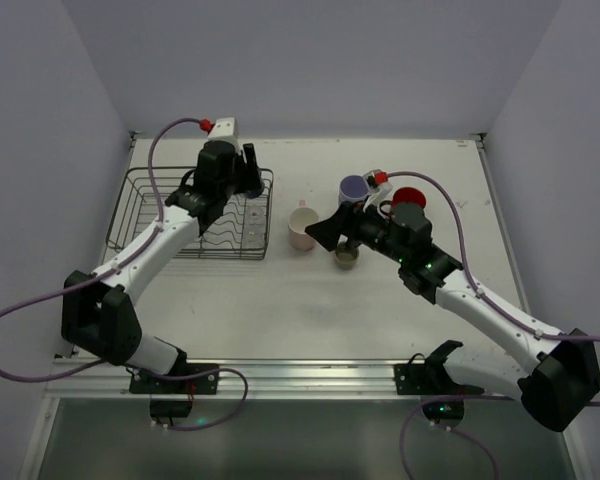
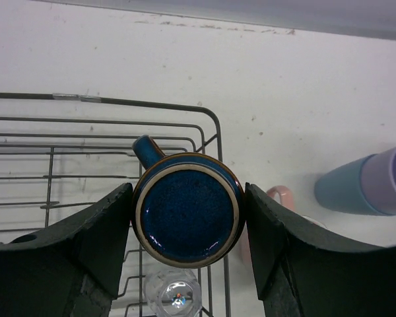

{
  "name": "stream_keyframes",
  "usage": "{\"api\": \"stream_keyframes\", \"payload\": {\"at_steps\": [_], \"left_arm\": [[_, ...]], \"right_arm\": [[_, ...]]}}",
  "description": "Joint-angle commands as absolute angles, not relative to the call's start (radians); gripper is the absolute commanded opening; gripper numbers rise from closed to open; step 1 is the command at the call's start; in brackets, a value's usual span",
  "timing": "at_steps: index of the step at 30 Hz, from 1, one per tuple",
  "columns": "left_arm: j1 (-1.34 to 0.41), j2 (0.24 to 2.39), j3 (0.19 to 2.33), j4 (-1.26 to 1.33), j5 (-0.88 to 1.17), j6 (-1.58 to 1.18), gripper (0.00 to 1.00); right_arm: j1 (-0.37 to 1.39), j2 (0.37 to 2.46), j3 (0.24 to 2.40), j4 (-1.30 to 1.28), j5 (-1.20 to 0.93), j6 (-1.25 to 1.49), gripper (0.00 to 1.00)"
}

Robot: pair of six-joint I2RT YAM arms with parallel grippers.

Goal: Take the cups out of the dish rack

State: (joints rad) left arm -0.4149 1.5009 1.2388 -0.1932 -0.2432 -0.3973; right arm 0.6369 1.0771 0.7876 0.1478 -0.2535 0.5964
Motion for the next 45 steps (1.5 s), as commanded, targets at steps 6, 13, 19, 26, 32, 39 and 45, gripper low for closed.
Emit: {"api": "stream_keyframes", "payload": {"at_steps": [6,13,19,26,32,39,45], "left_arm": [[-0.414,1.266,1.097,-0.035,-0.095,-0.544,0.0],[-0.414,1.143,0.996,0.077,0.099,-0.687,0.0],[-0.416,1.039,0.907,0.15,0.205,-0.793,0.0],[-0.416,0.963,0.859,0.176,0.304,-0.851,0.0],[-0.416,0.908,0.781,0.279,0.394,-0.948,0.0],[-0.422,0.871,0.712,0.386,0.428,-0.989,0.0],[-0.423,0.835,0.676,0.404,0.439,-1.002,0.21]], "right_arm": [[0.653,1.249,0.782,0.561,-0.376,0.804,0.77],[0.653,1.368,0.801,0.744,-0.419,0.859,0.71],[0.653,1.377,0.778,0.788,-0.413,0.865,0.71],[0.652,1.365,0.787,0.85,-0.489,0.859,0.66],[0.657,1.359,0.793,0.917,-0.534,0.879,0.57],[0.706,1.371,0.81,0.985,-0.543,0.896,0.47],[0.722,1.374,0.707,1.247,-0.517,0.982,0.25]]}}
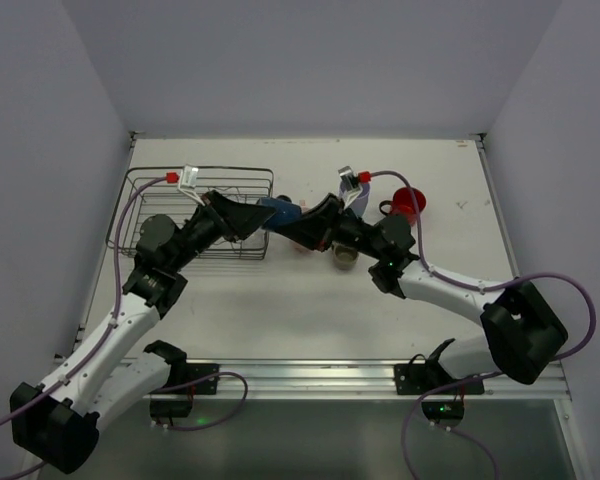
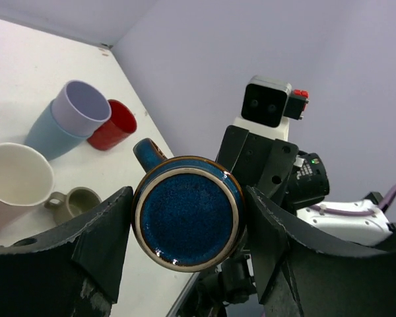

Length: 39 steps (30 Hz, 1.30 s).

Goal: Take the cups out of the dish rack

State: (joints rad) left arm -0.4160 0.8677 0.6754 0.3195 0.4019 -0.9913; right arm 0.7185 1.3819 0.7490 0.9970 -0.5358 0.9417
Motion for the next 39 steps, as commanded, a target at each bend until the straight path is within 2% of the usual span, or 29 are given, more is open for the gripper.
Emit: {"api": "stream_keyframes", "payload": {"at_steps": [1,2,4,5,6,8,11,19,24,25,26,28,32,39], "left_arm": [[-0.423,0.83,0.686,0.393,0.442,-0.994,0.26],[-0.423,0.824,0.69,0.365,0.454,-0.979,0.38],[-0.423,0.818,0.695,0.341,0.472,-0.959,0.53],[-0.423,0.809,0.698,0.301,0.494,-0.925,0.7],[-0.423,0.804,0.703,0.267,0.502,-0.902,0.77],[-0.423,0.784,0.722,0.171,0.506,-0.821,0.92],[-0.423,0.755,0.739,0.091,0.495,-0.746,1.0],[-0.423,0.749,0.773,0.04,0.535,-0.661,1.0],[-0.423,0.71,0.85,-0.247,0.329,-0.465,1.0],[-0.423,0.69,0.856,-0.276,0.299,-0.439,1.0],[-0.423,0.68,0.854,-0.325,0.247,-0.395,1.0],[-0.423,0.646,0.833,-0.36,0.204,-0.359,1.0],[-0.423,0.598,0.759,-0.394,0.112,-0.292,1.0],[-0.423,0.551,0.68,-0.377,0.077,-0.27,1.0]], "right_arm": [[0.723,1.373,0.695,1.279,-0.514,1.0,0.22],[0.723,1.373,0.687,1.325,-0.514,1.008,0.16],[0.721,1.365,0.672,1.342,-0.511,1.014,0.09],[0.721,1.349,0.669,1.332,-0.506,1.014,0.03],[0.722,1.338,0.66,1.318,-0.502,1.011,0.01],[0.722,1.31,0.652,1.251,-0.488,0.983,0.0],[0.721,1.246,0.638,1.11,-0.468,0.924,0.0],[0.716,1.086,0.629,0.859,-0.451,0.8,0.0],[0.689,0.895,0.695,0.197,-0.234,0.541,0.0],[0.669,0.875,0.713,0.104,-0.134,0.52,0.0],[0.64,0.852,0.727,-0.07,-0.108,0.503,0.0],[0.524,0.842,0.758,-0.241,-0.103,0.471,0.0],[0.413,0.9,0.823,-0.396,-0.006,0.411,0.0],[0.368,1.205,0.971,-0.468,0.1,0.345,0.0]]}}
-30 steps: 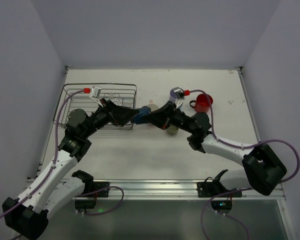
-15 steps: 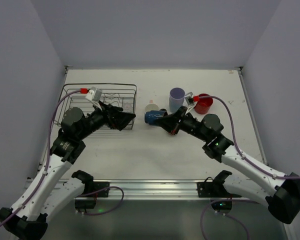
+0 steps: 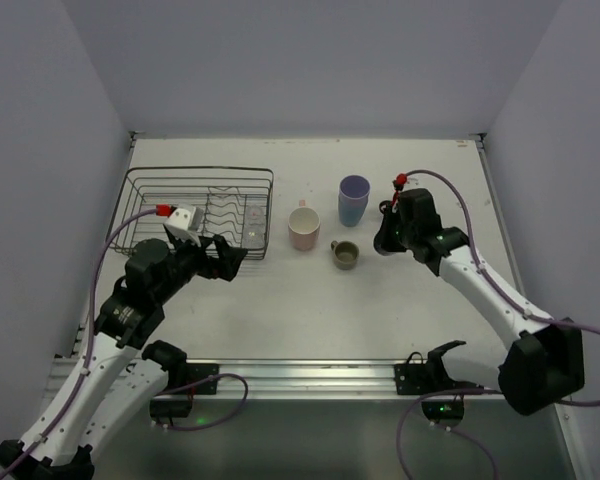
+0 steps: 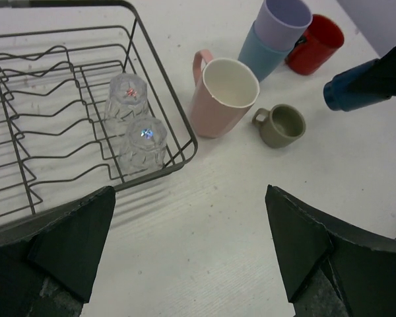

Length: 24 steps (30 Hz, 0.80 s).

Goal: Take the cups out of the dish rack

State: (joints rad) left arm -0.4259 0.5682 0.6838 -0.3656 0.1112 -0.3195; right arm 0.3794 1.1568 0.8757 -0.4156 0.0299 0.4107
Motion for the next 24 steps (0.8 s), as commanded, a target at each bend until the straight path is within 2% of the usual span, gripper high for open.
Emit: {"api": "stream_keyframes", "payload": {"at_steps": [1,10,16,19,20,21,23,24], "left_arm": [[-0.422,0.543,0.68,-0.376,0.072,-0.27,1.0],[-0.423,0.512,0.664,-0.37,0.094,-0.275,1.0],[-0.423,0.522,0.663,-0.368,0.089,-0.276,1.0],[-0.422,0.538,0.663,-0.368,0.083,-0.276,1.0],[-0.422,0.545,0.664,-0.368,0.08,-0.276,1.0],[-0.423,0.563,0.667,-0.368,0.077,-0.276,0.98],[-0.422,0.584,0.676,-0.37,0.068,-0.278,0.97],[-0.422,0.613,0.68,-0.371,0.069,-0.282,0.93]], "right_arm": [[0.367,1.277,0.994,-0.491,0.107,0.341,0.0],[0.368,1.561,1.134,-0.502,0.123,0.334,0.0],[0.37,1.606,1.115,-0.476,0.13,0.347,0.0],[0.374,1.617,1.114,-0.479,0.149,0.344,0.09],[0.38,1.617,1.112,-0.48,0.15,0.345,0.13],[0.383,1.606,1.109,-0.479,0.153,0.345,0.26],[0.391,1.585,1.101,-0.48,0.166,0.35,0.34],[0.391,1.545,1.097,-0.477,0.166,0.348,0.37]]}}
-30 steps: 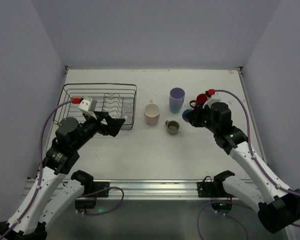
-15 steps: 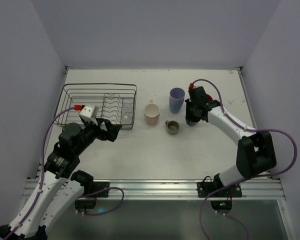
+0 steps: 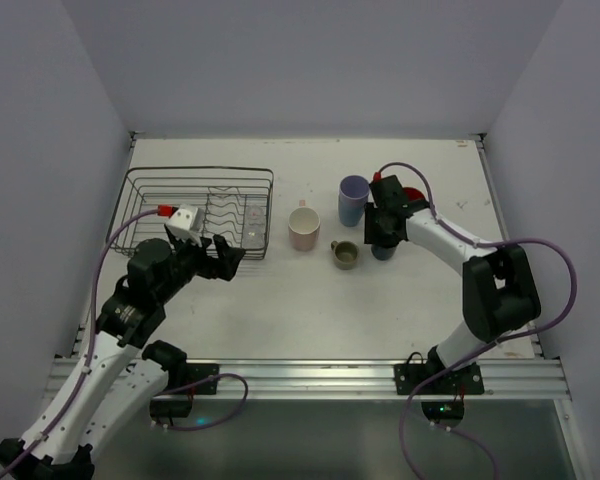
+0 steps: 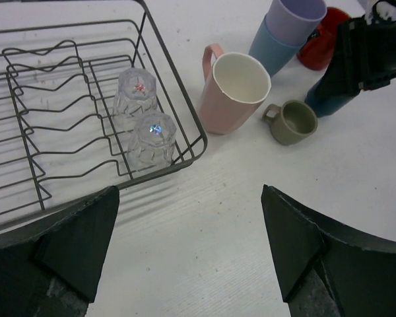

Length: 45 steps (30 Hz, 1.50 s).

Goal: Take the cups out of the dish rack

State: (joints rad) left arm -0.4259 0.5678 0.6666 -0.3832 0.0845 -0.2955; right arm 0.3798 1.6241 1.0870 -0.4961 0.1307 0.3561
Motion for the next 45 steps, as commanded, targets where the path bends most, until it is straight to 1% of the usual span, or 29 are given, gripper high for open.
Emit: {"api": "stream_keyframes", "payload": {"at_steps": [1,4,6,7,10,12,14,15,18,20,24,29,39,40,44,45], "left_arm": [[-0.423,0.629,0.686,-0.374,0.075,-0.29,0.9],[-0.423,0.687,0.719,-0.377,0.086,-0.317,0.82],[-0.423,0.738,0.748,-0.376,0.089,-0.334,0.77],[-0.423,0.758,0.762,-0.374,0.078,-0.348,0.76],[-0.425,0.839,0.814,-0.365,0.046,-0.376,0.72],[-0.431,0.906,0.845,-0.357,0.026,-0.387,0.68],[-0.437,0.954,0.873,-0.354,-0.026,-0.396,0.66],[-0.449,1.003,0.88,-0.353,-0.043,-0.397,0.66],[-0.468,1.093,0.911,-0.344,-0.115,-0.399,0.66],[-0.474,1.155,0.928,-0.339,-0.152,-0.399,0.66],[-0.483,1.241,0.942,-0.313,-0.184,-0.405,0.66],[-0.509,1.348,0.974,-0.301,-0.21,-0.408,0.66],[-0.523,1.477,1.012,-0.282,-0.301,-0.397,0.64],[-0.523,1.485,1.011,-0.278,-0.31,-0.396,0.63],[-0.523,1.52,1.011,-0.256,-0.311,-0.396,0.46],[-0.523,1.525,1.011,-0.25,-0.311,-0.394,0.44]], "right_arm": [[0.393,1.523,1.092,-0.476,0.163,0.35,0.47],[0.393,1.421,1.066,-0.465,0.141,0.348,0.59],[0.393,1.367,1.039,-0.454,0.111,0.347,0.61],[0.394,1.311,1.026,-0.437,0.101,0.348,0.61],[0.394,1.226,0.965,-0.39,0.065,0.354,0.59],[0.394,1.137,0.905,-0.332,0.016,0.365,0.55],[0.396,1.047,0.832,-0.283,-0.023,0.376,0.51],[0.397,1.02,0.81,-0.263,-0.038,0.379,0.49],[0.396,0.933,0.743,-0.186,-0.092,0.393,0.45],[0.396,0.887,0.715,-0.166,-0.13,0.403,0.44],[0.397,0.839,0.686,-0.123,-0.159,0.416,0.43],[0.397,0.83,0.667,-0.103,-0.204,0.426,0.43],[0.397,0.808,0.658,-0.092,-0.222,0.428,0.43],[0.399,0.81,0.657,-0.091,-0.225,0.428,0.43],[0.399,0.813,0.657,-0.089,-0.23,0.429,0.43],[0.399,0.813,0.657,-0.089,-0.23,0.431,0.43]]}}
